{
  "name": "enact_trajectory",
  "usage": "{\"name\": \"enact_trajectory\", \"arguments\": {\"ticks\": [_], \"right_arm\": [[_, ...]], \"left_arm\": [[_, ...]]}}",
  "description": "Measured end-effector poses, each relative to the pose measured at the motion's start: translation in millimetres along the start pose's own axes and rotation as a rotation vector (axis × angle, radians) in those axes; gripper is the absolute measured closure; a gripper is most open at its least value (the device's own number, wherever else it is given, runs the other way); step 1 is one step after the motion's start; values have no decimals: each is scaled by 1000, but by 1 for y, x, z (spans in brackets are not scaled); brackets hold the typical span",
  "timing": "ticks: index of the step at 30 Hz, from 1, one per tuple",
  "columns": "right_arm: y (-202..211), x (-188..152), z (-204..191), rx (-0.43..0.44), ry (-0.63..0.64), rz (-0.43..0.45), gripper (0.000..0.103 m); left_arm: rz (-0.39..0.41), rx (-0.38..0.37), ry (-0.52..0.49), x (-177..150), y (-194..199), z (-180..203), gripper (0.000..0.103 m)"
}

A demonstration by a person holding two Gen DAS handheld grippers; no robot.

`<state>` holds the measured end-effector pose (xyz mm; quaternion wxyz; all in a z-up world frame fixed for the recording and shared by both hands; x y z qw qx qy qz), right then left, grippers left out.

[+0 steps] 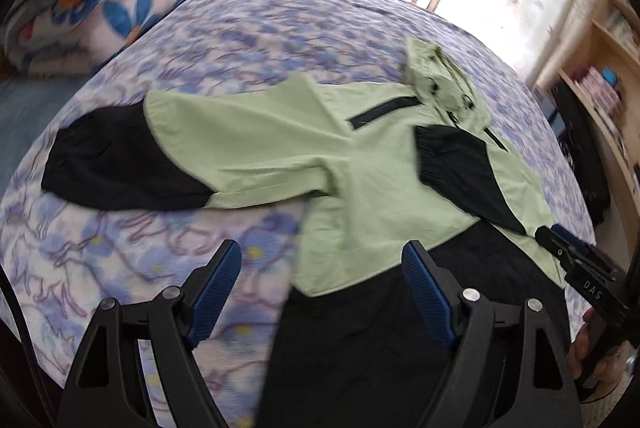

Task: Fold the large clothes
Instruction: 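Grasp the other sleeve's black cuff with the left tool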

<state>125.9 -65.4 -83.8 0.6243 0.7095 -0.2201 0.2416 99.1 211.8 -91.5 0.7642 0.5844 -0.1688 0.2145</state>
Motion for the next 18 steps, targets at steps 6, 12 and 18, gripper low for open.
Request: {"name": "enact_trajectory", "arguments": {"ticks": [6, 12, 18], "right_arm": [[-33, 4, -50, 25, 58, -40, 55], [-61, 9, -87, 27, 100, -53, 55], [-85, 0, -113, 51, 143, -106, 55]], "left_arm": [[31, -39, 200, -2, -14, -95, 22], [42, -77, 442, -9, -51, -176, 23], [46, -114, 594, -15, -83, -218, 27]]}}
Point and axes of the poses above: each gripper's, at about its wrist camera, not at the fingertips, and y roughly against the way its jaws point, z to its right, x to its top, the point moved 5 cm from there along -y, roughly the way its jaws point, and after that the axes turned 4 degrees about -y, right-handed, at the moved point
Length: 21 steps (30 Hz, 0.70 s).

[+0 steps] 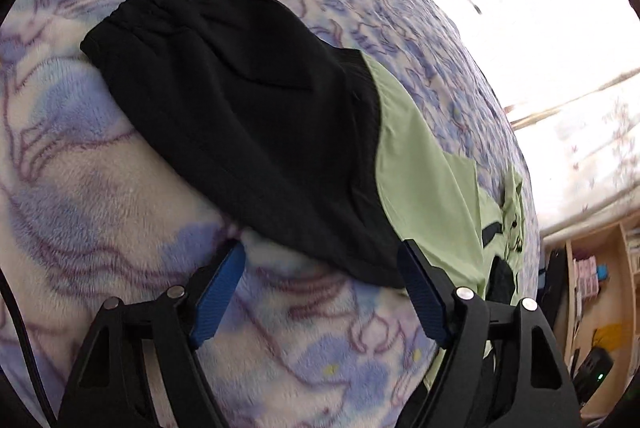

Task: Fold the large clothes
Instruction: 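Grasp the other sleeve's black cuff with the left tool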

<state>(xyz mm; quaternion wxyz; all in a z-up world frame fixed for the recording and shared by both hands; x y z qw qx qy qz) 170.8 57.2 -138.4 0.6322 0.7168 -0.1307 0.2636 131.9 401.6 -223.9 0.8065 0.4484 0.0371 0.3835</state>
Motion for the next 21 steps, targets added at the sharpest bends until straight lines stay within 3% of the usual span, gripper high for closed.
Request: {"name": "enact_trajectory", "arguments": {"ticks": [7, 8, 10, 11, 13, 14, 17, 21], "right_arm": [[-13, -8, -4, 21, 7, -40, 55], [-13, -8, -3, 23, 3, -43, 55], [-15, -10, 2, 34, -10, -50, 55], [-15, -12, 3, 38, -14, -53, 55], [-16, -14, 7, 44, -25, -57, 55], [-16, -15, 10, 50, -34, -59, 55], [-14, -19, 19, 65, -61, -59, 55], [-5, -20, 38, 78, -104, -41, 55]], "left_arm": [[61, 23, 83, 28, -13, -15, 29], [71, 35, 93, 32, -13, -16, 37], [94, 97, 105, 41, -15, -21, 70], [103, 157, 91, 45, -17, -24, 99], [97, 176, 90, 47, -20, -25, 99], [164, 184, 115, 49, -19, -22, 100], [202, 276, 17, 46, -9, 6, 101], [264, 260, -176, 34, 6, 85, 101]]}}
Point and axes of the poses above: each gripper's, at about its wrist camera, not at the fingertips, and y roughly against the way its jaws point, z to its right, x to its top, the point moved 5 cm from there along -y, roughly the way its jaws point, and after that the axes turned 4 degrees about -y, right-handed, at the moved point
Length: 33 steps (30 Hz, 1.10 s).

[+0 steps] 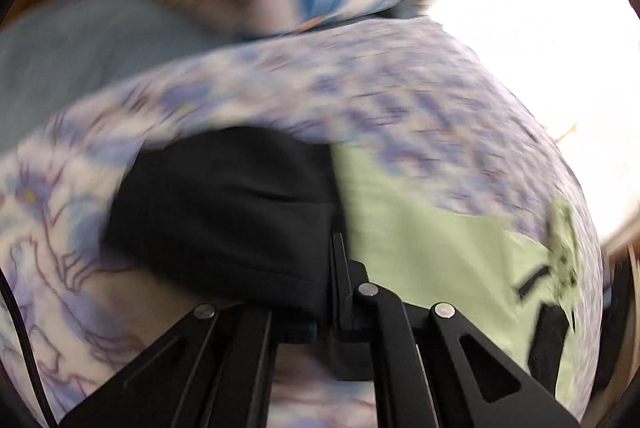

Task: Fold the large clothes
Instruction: 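Grasp the other sleeve's black cuff with the left tool, then fold the held sleeve across the jacket body with the left tool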

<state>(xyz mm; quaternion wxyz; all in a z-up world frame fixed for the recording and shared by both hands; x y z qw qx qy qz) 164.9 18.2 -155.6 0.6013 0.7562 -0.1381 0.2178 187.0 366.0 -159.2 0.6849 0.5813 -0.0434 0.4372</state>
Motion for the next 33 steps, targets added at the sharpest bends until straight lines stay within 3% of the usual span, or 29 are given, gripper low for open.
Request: {"name": "enact_trajectory", "arguments": {"ticks": [3, 7, 12, 15, 17, 19, 23, 24, 29, 33], "right_arm": [[14, 2, 22, 11, -51, 31, 55], [33, 1, 57, 11, -123, 67, 55], [56, -8, 119, -19, -240, 112, 55], [64, -18, 157, -57, -313, 121, 55], [65, -28, 181, -88, -357, 107, 55], [64, -36, 197, -103, -388, 94, 55], [59, -44, 210, -100, -407, 65, 55], [57, -43, 209, -91, -404, 61, 55], [50, -32, 178, 13, -339, 45, 53], [45, -12, 141, 67, -268, 39, 50]], "left_arm": [[38, -36, -154, -5, 20, 63, 101], [38, -163, -331, -31, 43, 160, 101], [22, -298, -554, -94, 61, 275, 101], [-59, -344, -654, -141, 50, 313, 100], [-167, -342, -721, -177, 26, 326, 95], [-243, -327, -765, -203, 12, 327, 82], [-332, -289, -790, -224, 4, 312, 35], [-325, -299, -778, -222, 9, 307, 31], [-315, -361, -724, -200, 41, 280, 29], [-241, -339, -647, -178, 66, 251, 28]]}}
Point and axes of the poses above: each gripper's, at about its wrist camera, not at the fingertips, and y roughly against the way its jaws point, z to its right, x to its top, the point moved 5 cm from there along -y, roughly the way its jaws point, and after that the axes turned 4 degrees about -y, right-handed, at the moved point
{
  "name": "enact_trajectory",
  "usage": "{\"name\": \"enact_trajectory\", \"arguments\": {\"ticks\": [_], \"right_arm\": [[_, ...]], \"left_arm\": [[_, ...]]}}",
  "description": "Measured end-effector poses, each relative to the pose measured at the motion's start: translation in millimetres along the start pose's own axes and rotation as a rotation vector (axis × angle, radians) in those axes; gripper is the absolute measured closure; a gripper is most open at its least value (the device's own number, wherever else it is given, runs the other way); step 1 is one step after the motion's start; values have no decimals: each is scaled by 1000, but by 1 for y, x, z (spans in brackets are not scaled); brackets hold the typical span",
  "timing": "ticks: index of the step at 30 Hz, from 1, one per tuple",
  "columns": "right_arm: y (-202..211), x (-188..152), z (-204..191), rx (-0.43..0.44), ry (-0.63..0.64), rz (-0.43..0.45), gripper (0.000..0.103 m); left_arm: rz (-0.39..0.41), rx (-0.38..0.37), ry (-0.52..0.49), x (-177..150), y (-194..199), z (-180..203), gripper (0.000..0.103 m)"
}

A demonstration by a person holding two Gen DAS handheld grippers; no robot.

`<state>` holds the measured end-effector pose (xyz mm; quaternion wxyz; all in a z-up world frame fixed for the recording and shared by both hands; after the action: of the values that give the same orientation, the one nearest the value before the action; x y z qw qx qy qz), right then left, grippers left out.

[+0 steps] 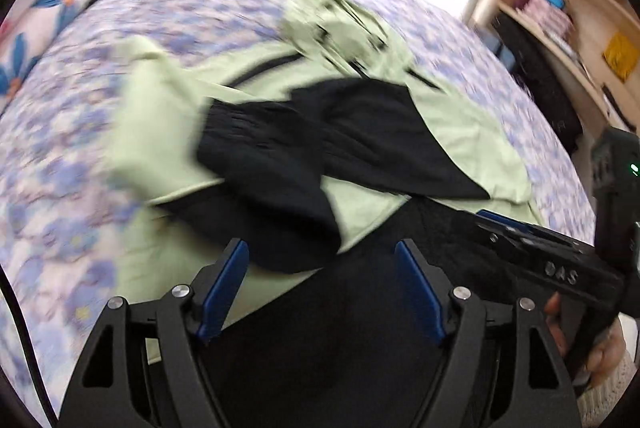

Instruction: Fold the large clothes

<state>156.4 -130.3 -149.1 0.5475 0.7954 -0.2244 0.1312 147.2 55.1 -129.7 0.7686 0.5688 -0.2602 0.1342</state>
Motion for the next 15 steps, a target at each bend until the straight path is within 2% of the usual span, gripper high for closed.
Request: {"name": "enact_trajectory", "arguments": {"ticks": [3, 5, 8, 11, 15], "right_arm": [[-9, 11, -39, 23, 106, 4, 46], [-20, 16, -68, 38, 190, -10, 42], [-38, 18, -106, 50, 312, -46, 42], [-58, 13, -132, 18, 424, -89, 42], [-91, 5, -146, -147, 559, -114, 42]], "left_arm": [[44, 56, 84, -10, 23, -30, 27], [43, 90, 143, -18, 30, -51, 27], [33, 122, 184, -25, 31, -72, 27], [18, 149, 209, -33, 28, -85, 27], [2, 146, 217, -39, 19, -89, 27]]}}
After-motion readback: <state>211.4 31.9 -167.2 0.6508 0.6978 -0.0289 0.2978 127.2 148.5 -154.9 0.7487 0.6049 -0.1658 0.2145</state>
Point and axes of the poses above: each gripper's, at about its wrist camera, not at the fingertips, and y roughly against the way its jaws point, z to its right, x to its top, the point moved 5 cm from there along -y, roughly the way its jaws point, and after that the axes turned 4 degrees about -y, right-handed, at the moved point
